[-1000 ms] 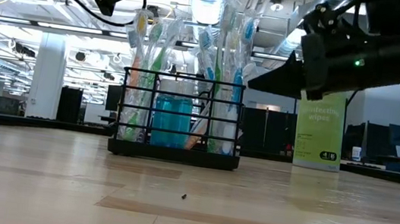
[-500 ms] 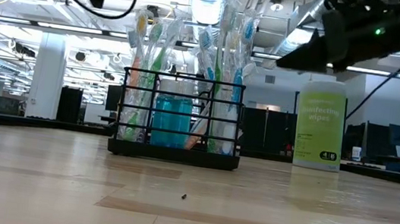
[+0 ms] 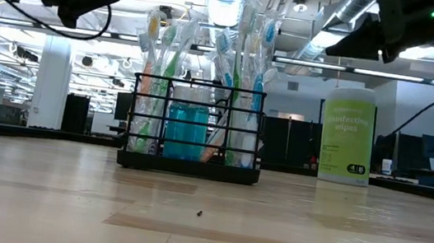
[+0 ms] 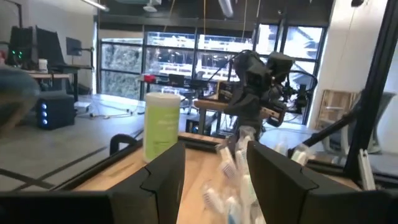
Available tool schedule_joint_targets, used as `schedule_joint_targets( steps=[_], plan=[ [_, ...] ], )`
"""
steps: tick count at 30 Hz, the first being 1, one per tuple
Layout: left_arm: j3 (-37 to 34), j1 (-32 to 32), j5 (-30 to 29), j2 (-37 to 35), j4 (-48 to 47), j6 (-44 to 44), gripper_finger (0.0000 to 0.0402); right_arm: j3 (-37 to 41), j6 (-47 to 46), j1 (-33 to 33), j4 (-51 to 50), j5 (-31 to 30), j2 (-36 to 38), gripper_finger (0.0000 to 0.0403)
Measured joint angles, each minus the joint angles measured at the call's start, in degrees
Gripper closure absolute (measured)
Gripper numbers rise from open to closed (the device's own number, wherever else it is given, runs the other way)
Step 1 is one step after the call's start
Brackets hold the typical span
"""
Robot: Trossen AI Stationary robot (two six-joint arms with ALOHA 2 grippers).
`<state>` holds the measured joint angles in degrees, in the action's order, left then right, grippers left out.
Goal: Pick & Place toothbrushing station
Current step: Return to Home Position
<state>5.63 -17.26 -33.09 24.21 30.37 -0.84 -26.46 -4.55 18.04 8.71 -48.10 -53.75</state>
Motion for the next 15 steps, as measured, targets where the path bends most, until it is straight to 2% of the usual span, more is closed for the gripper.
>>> schedule_joint_targets(
  steps=[4,8,11,15],
  plan=[
    [-1.01,0.02,-1.79,-3.93,-3.73,1.68,0.0234,1.57,0.03,-1.22,-1.47,0.03,3.68,0.0402],
    [-1.03,0.04,-2.51,-5.75,-6.04,1.98,0.0234,7.23,-0.03,-2.63,0.81,0.2,9.29,0.0402],
    [-1.03,0.04,-2.53,-6.96,-6.61,2.92,0.0234,12.51,-0.53,-2.91,4.38,0.28,14.43,0.0402],
    [-1.03,0.06,-3.79,-8.89,-10.9,3.09,0.0234,18.09,0.19,-2.43,7.3,3.32,23.6,0.0402]
  ],
)
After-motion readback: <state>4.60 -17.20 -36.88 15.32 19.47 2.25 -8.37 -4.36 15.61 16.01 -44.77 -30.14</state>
